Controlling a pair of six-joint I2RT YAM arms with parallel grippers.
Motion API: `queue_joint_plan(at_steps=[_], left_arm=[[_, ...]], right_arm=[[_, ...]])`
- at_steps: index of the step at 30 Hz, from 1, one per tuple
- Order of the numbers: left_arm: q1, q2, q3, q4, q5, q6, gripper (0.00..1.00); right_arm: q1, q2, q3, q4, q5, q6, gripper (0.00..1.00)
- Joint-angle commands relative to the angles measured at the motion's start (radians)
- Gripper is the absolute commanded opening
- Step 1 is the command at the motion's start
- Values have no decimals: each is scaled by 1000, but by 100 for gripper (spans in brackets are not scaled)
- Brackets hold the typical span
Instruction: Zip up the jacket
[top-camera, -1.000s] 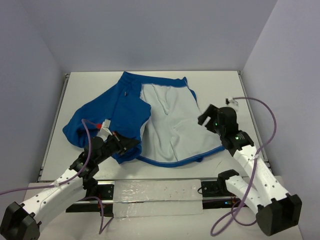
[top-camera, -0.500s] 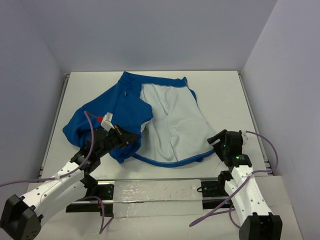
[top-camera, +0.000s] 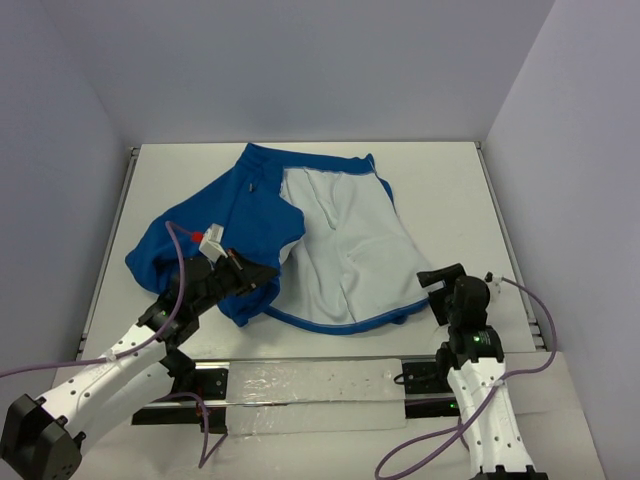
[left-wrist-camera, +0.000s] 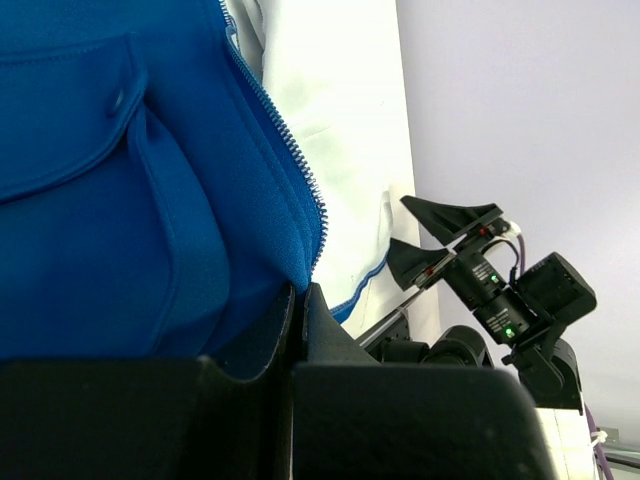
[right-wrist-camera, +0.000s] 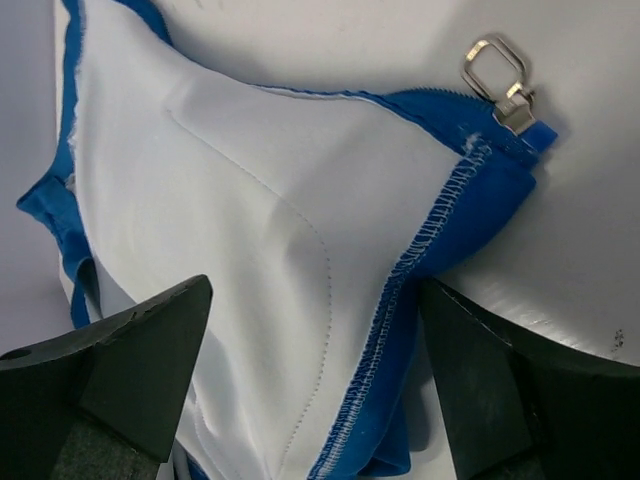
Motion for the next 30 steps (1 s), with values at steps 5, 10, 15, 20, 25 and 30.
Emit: queue_joint_plan(at_steps=[5, 10, 15, 20, 25, 30], left_arm=[[6, -10, 52, -6, -3, 23, 0], [4, -26, 47, -12, -7, 21, 0], [6, -26, 58, -44, -36, 33, 0], [9, -49, 112, -186, -113, 52, 0], [17, -98, 155, -302, -234, 32, 0], [22, -163, 161, -399, -377, -54, 0]], right_arm=[[-5, 51, -94, 74, -47, 96, 90], [-4, 20, -6, 112, 97, -33, 41], [2, 65, 192, 226, 49, -290, 2], [281, 304, 378, 276, -112, -514, 0], [762, 551, 449, 295, -43, -597, 0], [1099, 844, 512, 208, 154, -567, 11]])
